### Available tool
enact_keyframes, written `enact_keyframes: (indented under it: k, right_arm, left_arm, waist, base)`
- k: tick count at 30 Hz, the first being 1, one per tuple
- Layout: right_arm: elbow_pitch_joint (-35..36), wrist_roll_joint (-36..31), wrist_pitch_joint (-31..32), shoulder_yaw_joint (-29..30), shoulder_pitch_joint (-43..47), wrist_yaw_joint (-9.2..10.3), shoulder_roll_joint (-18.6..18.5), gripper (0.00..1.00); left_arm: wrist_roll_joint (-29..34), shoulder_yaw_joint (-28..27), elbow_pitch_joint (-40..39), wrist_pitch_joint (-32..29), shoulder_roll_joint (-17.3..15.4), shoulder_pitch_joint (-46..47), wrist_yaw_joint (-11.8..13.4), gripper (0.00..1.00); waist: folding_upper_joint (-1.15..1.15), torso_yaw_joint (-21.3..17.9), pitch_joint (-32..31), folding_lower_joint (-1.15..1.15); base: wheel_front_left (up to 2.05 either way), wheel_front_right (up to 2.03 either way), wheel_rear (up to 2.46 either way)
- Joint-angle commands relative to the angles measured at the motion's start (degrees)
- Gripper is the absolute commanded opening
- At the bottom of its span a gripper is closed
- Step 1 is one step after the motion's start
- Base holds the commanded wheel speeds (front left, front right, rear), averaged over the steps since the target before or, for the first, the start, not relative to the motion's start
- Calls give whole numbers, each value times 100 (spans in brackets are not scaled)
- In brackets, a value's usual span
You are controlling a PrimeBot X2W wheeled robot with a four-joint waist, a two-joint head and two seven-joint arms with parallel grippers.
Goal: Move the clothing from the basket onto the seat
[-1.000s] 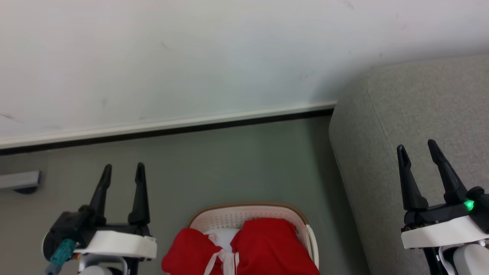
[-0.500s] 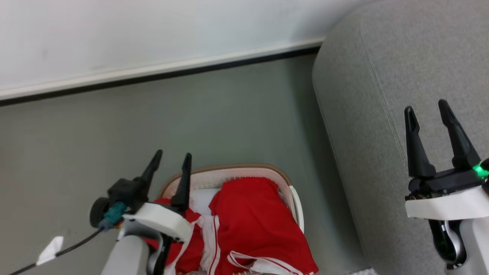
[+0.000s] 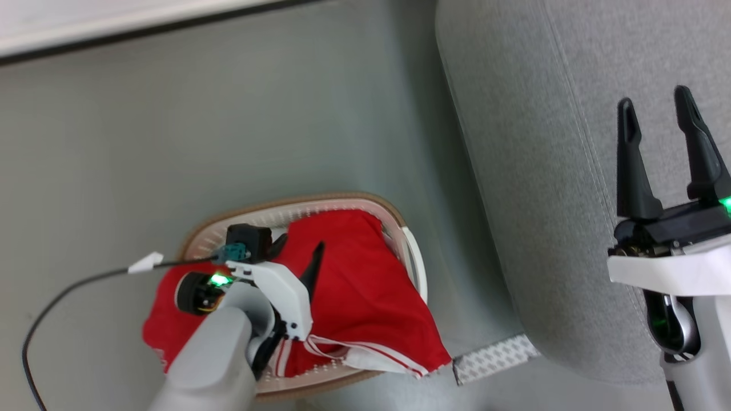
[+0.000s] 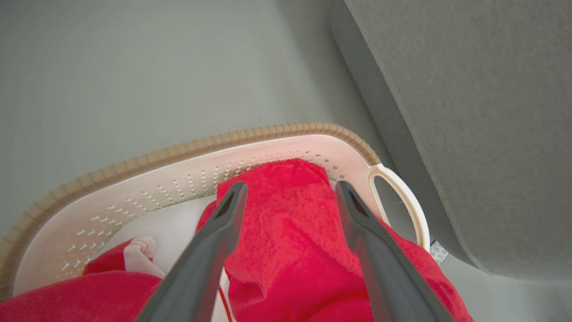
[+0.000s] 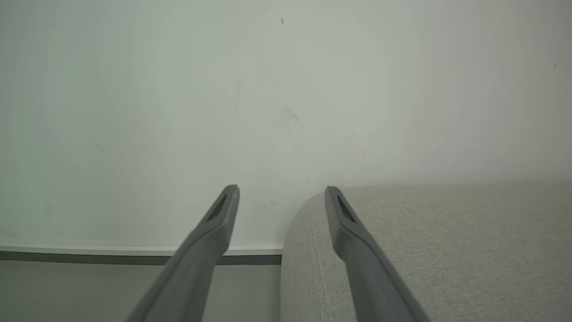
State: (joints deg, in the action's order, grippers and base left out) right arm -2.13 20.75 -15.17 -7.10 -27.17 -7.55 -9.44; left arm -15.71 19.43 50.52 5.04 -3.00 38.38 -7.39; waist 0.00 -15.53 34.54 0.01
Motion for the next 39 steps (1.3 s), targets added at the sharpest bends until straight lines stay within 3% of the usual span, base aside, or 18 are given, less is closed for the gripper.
enact_keyframes:
  k: [1, 8, 15, 30, 31, 32, 33, 39]
  right_arm:
    - [36, -25, 5, -16, -134, 12, 34, 100]
    - [201, -6, 5, -48, -420, 12, 333, 100]
    - [297, 59, 5, -122, -648, 12, 551, 100]
    - [259, 161, 5, -126, -628, 12, 656, 100]
    - [249, 203, 5, -133, -662, 12, 656, 100]
    - [249, 203, 5, -133, -662, 12, 656, 100]
    - [242, 223, 5, -140, -683, 12, 657, 100]
    - [128, 253, 5, -215, -796, 12, 654, 100]
  left_arm:
    - [-99, 91, 201, -120, -147, 153, -14, 100]
    - [-209, 735, 1104, -567, -535, 710, -15, 100]
    - [-438, 1132, 1610, -1071, -667, 1183, -16, 100]
    - [-878, 2202, 1813, -1598, -733, 1420, -16, 100]
    - [-972, 2304, 1731, -1550, -741, 1423, -17, 30]
    - [-972, 2304, 1731, -1550, -741, 1423, -17, 30]
    - [-1056, 2352, 1684, -1521, -749, 1425, -17, 0]
    - [-1485, 2522, 1529, -1233, -844, 1415, -17, 0]
  waist:
    - [0, -251, 353, -1]
    - [0, -667, 1014, -1]
    - [0, -987, 1656, -1]
    - [0, -1023, 1925, -1]
    - [0, -1030, 1913, -1]
    - [0, -1030, 1913, -1]
    - [0, -1034, 1903, -1]
    - [0, -1058, 1659, -1]
  base:
    - [0, 0, 0]
    - [0, 0, 0]
    - [0, 0, 0]
    - [0, 0, 0]
    - [0, 0, 0]
    - [0, 0, 0]
    - [0, 0, 0]
    - [0, 0, 0]
